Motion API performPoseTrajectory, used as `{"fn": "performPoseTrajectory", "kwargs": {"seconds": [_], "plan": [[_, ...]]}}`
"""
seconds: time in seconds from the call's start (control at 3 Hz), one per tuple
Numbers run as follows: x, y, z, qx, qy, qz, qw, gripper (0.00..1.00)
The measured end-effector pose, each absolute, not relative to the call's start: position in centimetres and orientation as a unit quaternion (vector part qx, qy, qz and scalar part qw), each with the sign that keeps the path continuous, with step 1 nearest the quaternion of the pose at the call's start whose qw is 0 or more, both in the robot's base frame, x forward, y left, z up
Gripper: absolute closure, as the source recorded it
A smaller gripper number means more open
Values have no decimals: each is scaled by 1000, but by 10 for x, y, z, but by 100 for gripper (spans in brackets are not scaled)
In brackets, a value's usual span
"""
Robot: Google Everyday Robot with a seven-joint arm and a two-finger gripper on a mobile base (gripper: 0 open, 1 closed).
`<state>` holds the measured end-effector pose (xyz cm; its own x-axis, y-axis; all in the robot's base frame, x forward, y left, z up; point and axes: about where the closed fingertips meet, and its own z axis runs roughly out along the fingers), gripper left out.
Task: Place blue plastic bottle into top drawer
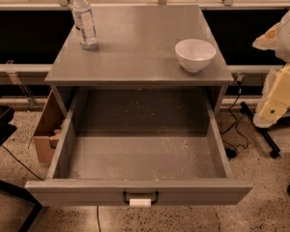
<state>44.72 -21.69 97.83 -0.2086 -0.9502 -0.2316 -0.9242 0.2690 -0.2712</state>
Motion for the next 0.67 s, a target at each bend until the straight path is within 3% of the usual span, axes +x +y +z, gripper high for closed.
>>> {"fn": "performPoseTrajectory", "kwargs": {"seconds": [0.67], "plan": [[525, -197, 999, -585, 755, -6, 296, 0]]}}
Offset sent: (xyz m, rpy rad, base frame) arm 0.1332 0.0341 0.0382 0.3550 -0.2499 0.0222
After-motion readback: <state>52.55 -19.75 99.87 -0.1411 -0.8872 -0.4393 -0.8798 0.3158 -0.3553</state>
